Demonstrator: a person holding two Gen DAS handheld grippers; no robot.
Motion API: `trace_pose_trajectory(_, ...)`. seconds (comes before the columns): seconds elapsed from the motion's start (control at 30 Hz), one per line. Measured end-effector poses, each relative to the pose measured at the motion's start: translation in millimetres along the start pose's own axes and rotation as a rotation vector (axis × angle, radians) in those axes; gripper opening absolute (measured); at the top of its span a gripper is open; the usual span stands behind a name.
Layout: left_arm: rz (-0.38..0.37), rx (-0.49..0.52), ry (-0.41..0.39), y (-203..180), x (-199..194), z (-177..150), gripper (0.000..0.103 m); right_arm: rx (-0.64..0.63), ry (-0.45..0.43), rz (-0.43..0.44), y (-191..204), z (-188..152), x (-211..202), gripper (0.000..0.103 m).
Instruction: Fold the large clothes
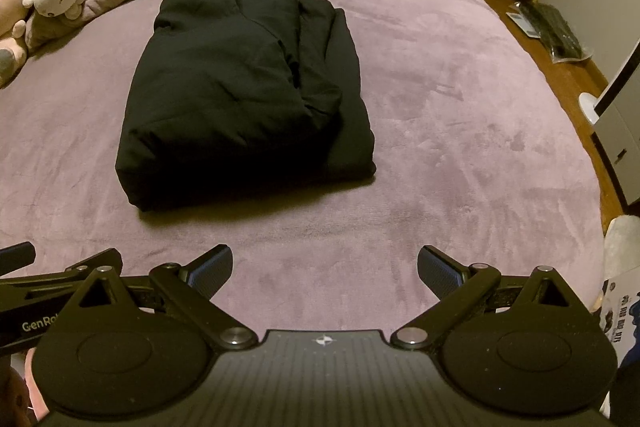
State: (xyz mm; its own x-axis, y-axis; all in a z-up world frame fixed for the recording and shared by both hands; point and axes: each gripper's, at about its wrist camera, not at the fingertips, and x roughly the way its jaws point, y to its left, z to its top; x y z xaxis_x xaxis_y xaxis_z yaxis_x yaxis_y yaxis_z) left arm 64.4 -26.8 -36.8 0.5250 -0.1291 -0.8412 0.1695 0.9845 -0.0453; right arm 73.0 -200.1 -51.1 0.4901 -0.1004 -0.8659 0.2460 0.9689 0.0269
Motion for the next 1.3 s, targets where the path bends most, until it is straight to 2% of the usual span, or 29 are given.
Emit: trace_pose_trajectory(1.3, -0.009, 0.019, 0.010, -5.5, -0.9, -0.7, 0.103, 0.009, 0.009, 0.009, -3.1, -2.6, 0.2, 0.099)
